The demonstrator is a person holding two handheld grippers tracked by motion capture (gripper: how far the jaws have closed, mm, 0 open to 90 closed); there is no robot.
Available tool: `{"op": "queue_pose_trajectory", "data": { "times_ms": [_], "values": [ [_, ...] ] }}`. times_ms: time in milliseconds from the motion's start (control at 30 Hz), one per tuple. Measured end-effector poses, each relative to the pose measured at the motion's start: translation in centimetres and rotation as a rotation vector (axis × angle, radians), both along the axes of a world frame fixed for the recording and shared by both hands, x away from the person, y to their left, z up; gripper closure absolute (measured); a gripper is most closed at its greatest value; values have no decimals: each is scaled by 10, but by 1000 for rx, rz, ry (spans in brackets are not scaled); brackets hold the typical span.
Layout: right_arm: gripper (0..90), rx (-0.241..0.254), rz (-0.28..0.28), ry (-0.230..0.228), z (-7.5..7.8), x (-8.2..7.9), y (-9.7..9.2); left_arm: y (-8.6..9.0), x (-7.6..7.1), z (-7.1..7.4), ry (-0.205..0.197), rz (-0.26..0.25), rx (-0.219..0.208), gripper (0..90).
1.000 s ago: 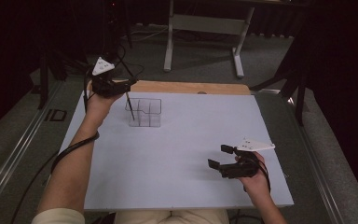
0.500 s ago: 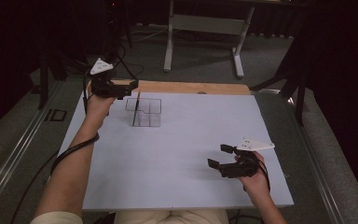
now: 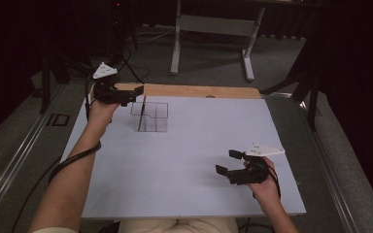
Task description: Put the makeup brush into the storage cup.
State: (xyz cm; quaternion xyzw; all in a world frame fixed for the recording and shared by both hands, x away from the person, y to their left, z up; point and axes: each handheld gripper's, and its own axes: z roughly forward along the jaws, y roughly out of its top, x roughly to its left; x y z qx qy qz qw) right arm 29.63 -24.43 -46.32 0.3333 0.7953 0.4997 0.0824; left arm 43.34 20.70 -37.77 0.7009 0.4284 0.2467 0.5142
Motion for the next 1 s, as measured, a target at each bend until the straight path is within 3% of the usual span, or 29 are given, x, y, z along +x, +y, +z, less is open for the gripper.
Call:
{"op": "queue_pose_trajectory", "data": {
  "times_ms": [567, 733, 1000],
  "values": [
    [148, 0, -2, -8, 2, -3, 2, 3, -20, 3, 3, -8, 3, 16],
    [148, -3, -8, -14, 2, -3, 0, 6, -28, 1, 4, -42, -12, 17],
    [148, -19, 0, -26, 2, -3, 1, 8, -47, -2, -14, -102, 11, 17]
  ]
}}
